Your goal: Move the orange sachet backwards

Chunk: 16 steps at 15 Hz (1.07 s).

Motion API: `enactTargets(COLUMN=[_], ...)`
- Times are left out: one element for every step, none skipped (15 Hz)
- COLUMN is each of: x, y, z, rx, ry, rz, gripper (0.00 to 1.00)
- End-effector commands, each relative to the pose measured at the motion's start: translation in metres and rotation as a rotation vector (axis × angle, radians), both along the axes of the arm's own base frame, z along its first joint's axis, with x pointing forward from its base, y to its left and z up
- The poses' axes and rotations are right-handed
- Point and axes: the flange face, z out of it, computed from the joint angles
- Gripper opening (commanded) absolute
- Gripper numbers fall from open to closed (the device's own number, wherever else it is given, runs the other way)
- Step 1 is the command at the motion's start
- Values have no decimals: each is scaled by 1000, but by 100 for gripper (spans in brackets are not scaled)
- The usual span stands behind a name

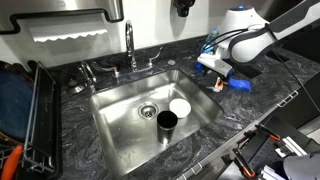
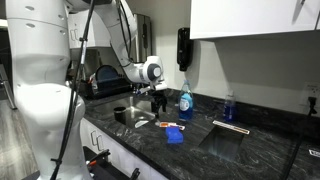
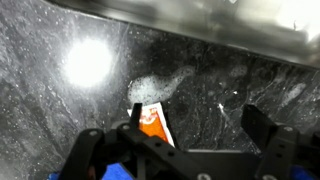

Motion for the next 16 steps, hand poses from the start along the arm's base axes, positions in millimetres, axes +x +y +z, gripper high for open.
enactTargets(x=[0, -1, -2, -3, -5, -8, -11, -14, -18, -21, -25, -29, -33, -37, -41, -45], y=[-34, -42, -50, -57, -62, -67, -71, -74, -77, -79, -82, -84, -88, -91, -94, -96], z=[-6, -6, -7, -9, -9, -12, -14, -16, -17, -19, -22, -24, -28, -31, -36, -40], rx=[29, 38, 49, 59, 73, 87, 103, 120, 133, 145, 156, 164, 167, 169, 167, 166], ry=[-33, -40, -47, -51, -52, -50, -48, -45, -40, -36, -32, -30, -26, -19, -10, -1], rz=[77, 104, 133, 163, 200, 233, 261, 283, 305, 322, 333, 342, 342, 342, 329, 317], gripper=[100, 100, 100, 100, 100, 100, 100, 100, 100, 100, 100, 100, 100, 100, 100, 100])
